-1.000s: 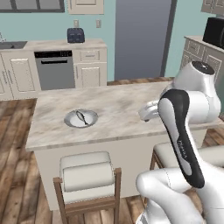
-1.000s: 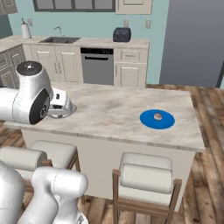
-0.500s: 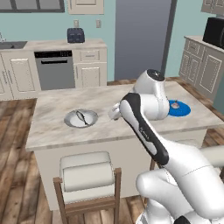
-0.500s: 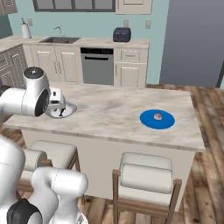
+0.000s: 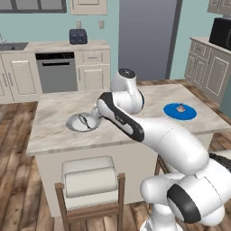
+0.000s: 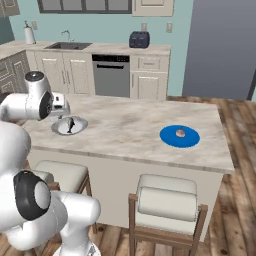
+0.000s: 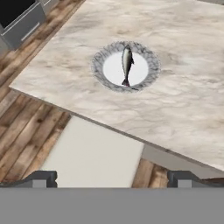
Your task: Transport the fish and garlic to the fridge. Place the fish on the rack containing meat and place the garlic on the rack containing the vegetable, ensuring meats and vegetables are on different racks.
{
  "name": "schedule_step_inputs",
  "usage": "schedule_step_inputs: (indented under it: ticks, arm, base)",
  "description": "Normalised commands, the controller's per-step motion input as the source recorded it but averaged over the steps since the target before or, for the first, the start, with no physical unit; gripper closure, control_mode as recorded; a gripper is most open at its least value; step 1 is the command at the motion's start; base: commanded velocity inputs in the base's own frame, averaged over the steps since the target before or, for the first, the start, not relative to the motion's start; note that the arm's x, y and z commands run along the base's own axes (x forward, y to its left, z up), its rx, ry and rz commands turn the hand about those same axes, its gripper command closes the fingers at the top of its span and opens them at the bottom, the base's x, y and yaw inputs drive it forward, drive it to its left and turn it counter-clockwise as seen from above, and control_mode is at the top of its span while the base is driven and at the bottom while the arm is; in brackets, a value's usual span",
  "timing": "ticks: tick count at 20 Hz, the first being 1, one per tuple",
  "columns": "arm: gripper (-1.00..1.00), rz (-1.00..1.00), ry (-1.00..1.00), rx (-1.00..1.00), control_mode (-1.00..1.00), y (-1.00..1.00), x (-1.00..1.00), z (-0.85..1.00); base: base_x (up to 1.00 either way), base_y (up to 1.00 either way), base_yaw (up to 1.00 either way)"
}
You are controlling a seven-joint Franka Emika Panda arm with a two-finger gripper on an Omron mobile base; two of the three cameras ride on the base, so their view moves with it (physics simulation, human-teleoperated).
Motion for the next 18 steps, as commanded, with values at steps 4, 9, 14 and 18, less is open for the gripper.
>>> schedule_step_inputs:
  ticks: [4, 9, 14, 18]
  arm:
    - [-1.00, 0.00, 0.02, -0.01, -1.00, 0.29, 0.68, -0.36]
    - [-1.00, 0.00, 0.00, -0.02, -1.00, 0.00, 0.60, -0.33]
    - [-1.00, 0.00, 0.00, -0.04, -1.00, 0.15, 0.23, -0.33]
    - [-1.00, 0.00, 0.00, -0.02, -1.00, 0.30, 0.05, -0.50]
  base:
    - [0.00, 0.00, 0.00]
    - [0.00, 0.00, 0.00]
    - [0.00, 0.00, 0.00]
    - [0.00, 0.00, 0.00]
